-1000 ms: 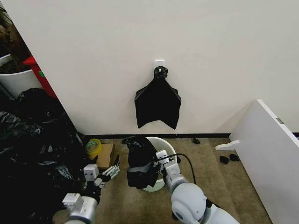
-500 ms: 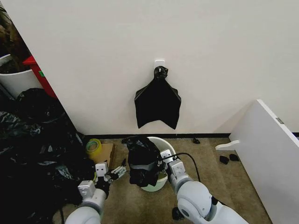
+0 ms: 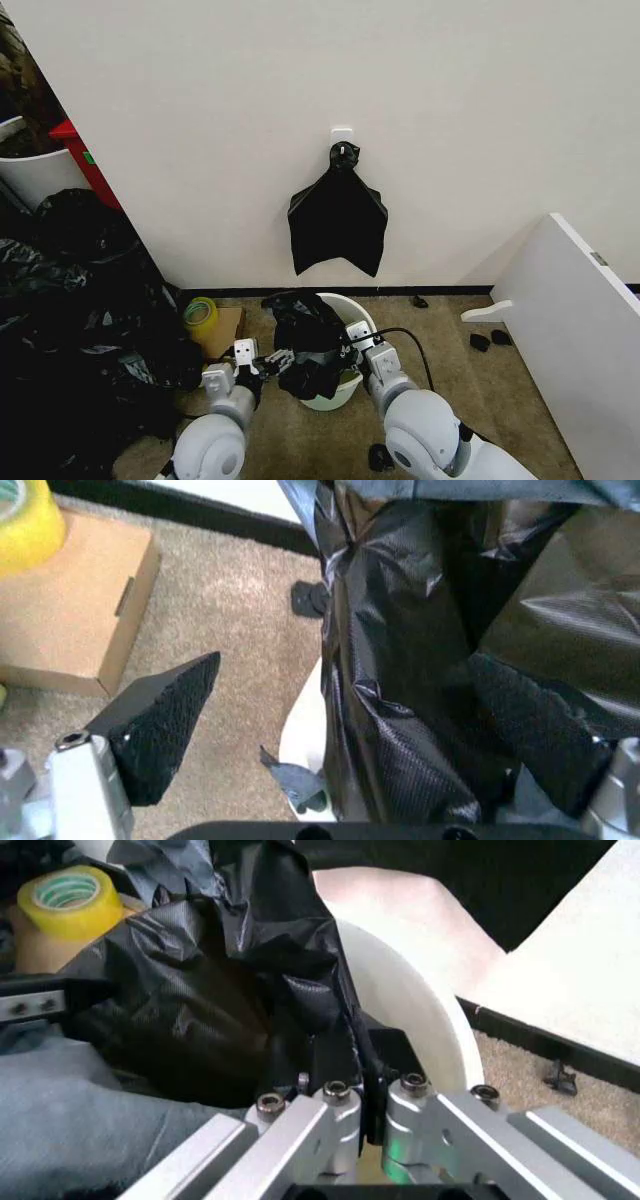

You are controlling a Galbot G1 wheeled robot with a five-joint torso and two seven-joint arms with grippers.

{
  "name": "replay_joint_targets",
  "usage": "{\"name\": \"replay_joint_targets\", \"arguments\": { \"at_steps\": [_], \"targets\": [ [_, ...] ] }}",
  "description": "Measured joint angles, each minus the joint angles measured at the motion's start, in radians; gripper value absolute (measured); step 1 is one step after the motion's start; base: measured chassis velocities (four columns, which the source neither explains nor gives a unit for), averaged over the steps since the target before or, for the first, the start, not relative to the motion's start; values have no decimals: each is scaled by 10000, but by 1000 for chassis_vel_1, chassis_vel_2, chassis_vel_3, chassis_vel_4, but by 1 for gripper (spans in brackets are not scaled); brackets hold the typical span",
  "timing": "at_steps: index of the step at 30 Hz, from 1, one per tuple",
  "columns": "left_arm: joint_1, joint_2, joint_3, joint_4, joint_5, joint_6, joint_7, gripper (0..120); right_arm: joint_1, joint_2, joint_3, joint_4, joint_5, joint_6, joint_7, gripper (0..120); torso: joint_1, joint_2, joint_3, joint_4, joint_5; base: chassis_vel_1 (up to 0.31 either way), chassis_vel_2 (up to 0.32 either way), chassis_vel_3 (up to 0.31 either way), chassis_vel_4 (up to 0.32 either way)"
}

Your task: Place the garbage bag over the trash bin.

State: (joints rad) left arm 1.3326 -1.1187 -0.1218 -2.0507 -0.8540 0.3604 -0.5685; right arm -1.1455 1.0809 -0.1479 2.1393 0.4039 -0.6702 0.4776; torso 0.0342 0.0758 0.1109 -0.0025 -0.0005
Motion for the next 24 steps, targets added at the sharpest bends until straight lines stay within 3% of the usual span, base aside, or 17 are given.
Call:
{"name": "replay_joint_targets", "arguments": {
  "at_steps": [15, 24],
  "targets": [
    [-1172, -388, 313, 778, -1329, 597, -977, 94, -180, -6, 69, 89, -12, -63, 46, 0, 0, 0, 0, -1, 0, 0, 0, 0, 0],
    [-1510, -559, 424, 1005, -1914, 870, -1318, 63, -172, 7, 120, 93, -9, -63, 58, 0, 0, 0, -1, 0, 0, 0, 0, 0, 0]
  ]
}}
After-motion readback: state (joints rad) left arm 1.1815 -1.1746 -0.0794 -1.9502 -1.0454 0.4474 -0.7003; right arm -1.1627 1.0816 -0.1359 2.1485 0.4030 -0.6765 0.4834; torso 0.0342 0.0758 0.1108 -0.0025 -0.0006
